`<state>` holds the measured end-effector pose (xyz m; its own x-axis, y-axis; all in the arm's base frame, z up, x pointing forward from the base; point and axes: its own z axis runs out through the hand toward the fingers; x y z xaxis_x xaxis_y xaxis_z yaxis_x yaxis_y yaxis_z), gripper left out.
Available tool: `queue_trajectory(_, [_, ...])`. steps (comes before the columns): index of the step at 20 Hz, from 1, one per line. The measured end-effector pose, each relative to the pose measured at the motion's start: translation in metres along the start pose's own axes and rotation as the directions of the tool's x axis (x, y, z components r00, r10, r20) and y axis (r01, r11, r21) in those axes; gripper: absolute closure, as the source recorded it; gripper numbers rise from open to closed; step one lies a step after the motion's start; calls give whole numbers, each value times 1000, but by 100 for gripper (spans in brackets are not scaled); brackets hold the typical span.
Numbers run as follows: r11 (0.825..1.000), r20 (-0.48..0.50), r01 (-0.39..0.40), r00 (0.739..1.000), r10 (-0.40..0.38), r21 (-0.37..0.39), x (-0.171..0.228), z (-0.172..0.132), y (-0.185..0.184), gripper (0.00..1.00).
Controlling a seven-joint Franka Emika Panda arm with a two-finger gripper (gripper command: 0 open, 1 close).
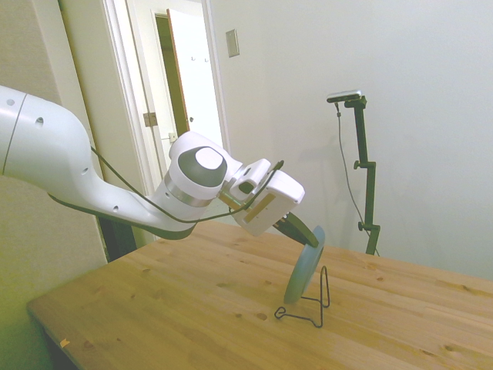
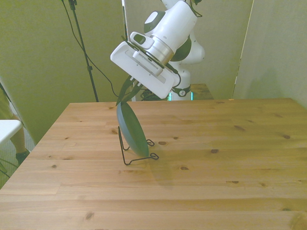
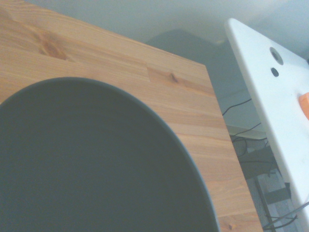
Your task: Load the plate
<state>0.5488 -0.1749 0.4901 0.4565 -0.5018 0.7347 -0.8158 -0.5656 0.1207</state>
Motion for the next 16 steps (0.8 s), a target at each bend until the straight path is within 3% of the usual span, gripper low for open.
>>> queue_trajectory(6, [1000,6,3,1000,-3,-12,-10,7,0,100])
queue_trajectory(7, [1000,7,-2,1000,2,-12,-11,7,0,0])
queue_trajectory(16, [1000,9,-14,1000,14,-20,-11,8,1,0])
